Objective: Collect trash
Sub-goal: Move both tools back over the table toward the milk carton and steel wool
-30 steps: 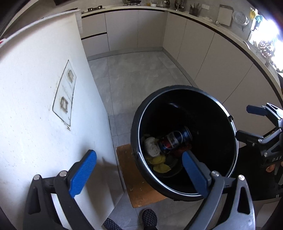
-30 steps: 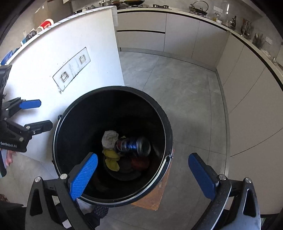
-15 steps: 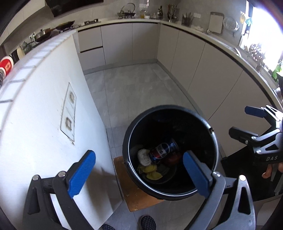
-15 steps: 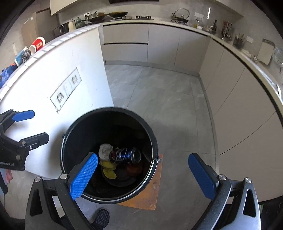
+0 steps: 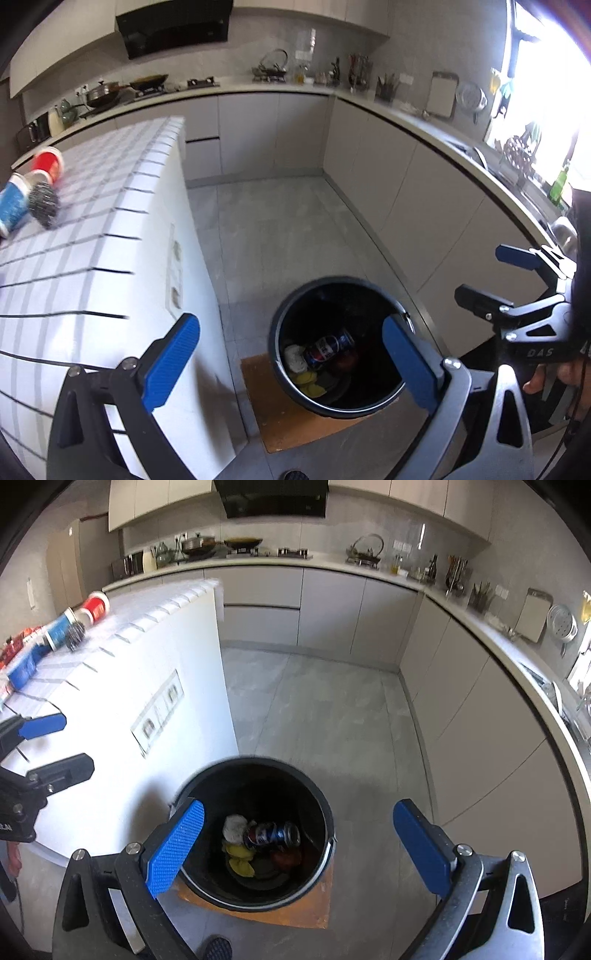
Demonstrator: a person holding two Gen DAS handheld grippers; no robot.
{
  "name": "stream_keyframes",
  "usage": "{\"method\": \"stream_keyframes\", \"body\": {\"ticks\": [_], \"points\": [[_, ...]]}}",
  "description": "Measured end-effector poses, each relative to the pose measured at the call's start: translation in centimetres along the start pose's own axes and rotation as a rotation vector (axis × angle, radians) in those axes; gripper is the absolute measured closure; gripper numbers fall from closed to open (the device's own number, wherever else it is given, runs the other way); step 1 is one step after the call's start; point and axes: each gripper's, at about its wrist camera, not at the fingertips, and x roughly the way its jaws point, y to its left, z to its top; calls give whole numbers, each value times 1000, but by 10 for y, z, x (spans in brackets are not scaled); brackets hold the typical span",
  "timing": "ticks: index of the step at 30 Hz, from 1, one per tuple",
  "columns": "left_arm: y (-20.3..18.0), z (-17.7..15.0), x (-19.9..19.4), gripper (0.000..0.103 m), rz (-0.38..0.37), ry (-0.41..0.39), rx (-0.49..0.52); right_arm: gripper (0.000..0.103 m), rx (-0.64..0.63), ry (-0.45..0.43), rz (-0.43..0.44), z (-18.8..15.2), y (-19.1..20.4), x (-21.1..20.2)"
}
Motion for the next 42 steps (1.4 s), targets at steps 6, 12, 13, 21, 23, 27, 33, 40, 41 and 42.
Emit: {"method": "stream_keyframes", "body": {"ticks": [6,12,13,21,23,27,33,40,41,42], "points": [[29,3,-27,3,41,-60,-29,0,7,-62,19,23,28,-29],[68,2,-57,3,96,-110,-90,0,-8,-131,63,43,67,-52],[75,2,-64,3,106,-119,-102,0,-10,-146,75,46,75,-58],[115,-12,-107,3,191,-170,-174,0,-36,-228,166,60,125,-87],[127,-16,-118,3,220,-181,-195,0,-49,-239,199,63,141,-92],[156,-24,-134,3,285,-193,-240,0,-88,-255,258,71,171,-96],[200,-41,-155,3,385,-211,-307,0,-146,-282,343,86,219,-98],[253,-62,-168,3,489,-219,-378,0,-211,-254,386,101,267,-83],[259,-64,-168,3,498,-213,-384,0,-216,-245,386,103,273,-80],[267,-66,-166,3,505,-210,-391,0,-219,-232,387,107,277,-76]]}}
